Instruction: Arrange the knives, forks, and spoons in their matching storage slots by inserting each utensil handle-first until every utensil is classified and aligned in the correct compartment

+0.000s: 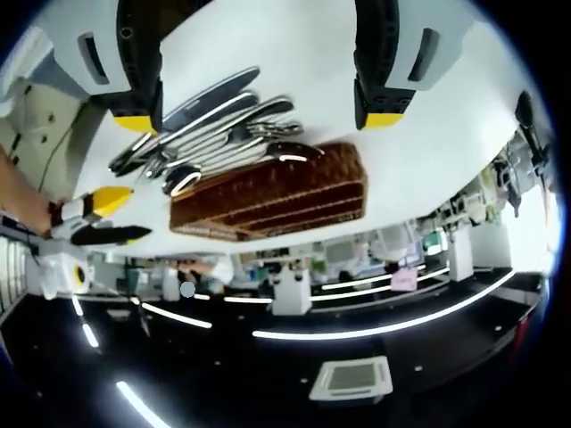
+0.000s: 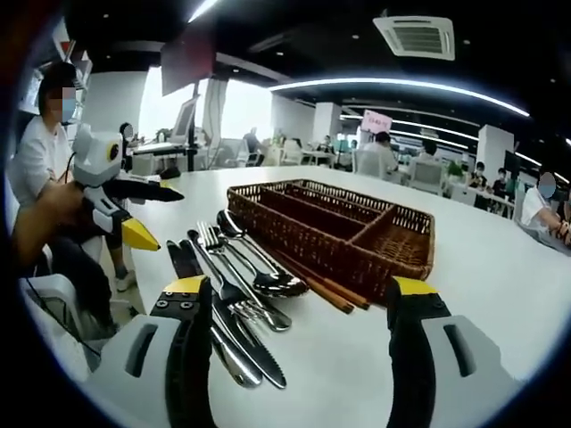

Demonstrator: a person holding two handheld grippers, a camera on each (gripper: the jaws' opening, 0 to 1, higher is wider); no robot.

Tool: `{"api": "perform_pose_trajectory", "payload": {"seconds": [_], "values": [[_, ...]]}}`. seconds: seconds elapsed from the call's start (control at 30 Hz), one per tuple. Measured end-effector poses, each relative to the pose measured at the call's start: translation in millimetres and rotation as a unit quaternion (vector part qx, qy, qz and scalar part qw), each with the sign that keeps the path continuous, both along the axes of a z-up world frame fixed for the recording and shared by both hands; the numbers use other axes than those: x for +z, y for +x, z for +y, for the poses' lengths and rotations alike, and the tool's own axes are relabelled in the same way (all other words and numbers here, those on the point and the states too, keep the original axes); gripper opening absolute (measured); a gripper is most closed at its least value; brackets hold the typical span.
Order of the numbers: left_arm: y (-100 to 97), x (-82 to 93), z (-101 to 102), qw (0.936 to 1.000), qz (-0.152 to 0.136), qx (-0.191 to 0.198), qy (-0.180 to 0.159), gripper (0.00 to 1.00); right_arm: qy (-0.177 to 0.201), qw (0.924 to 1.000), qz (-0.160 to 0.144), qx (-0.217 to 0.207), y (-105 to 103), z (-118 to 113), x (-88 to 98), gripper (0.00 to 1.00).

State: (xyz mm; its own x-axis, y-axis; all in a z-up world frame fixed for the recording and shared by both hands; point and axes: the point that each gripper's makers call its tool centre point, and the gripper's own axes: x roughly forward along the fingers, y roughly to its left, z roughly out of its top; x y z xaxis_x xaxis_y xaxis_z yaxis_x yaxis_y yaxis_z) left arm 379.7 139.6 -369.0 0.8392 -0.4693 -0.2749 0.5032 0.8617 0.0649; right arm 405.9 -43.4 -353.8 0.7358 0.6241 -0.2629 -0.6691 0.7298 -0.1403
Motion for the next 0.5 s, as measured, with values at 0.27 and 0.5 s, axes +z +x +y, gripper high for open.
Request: {"api": "perform_pose_trajectory", "payload": {"seconds": [0.27,0.5], "values": [[-0.9,-1.1,-1,1.0,0.0,-0.002,0.005,0.88,-0.005,0.9998,-0.008,0.019,3,11,2.9,0.79],[-0.9,1.2,4,1.0,-0.002,0.003,-0.004,0.88,-0.012,0.9994,-0.002,0.031,8,20,-1.2,0.77]]}}
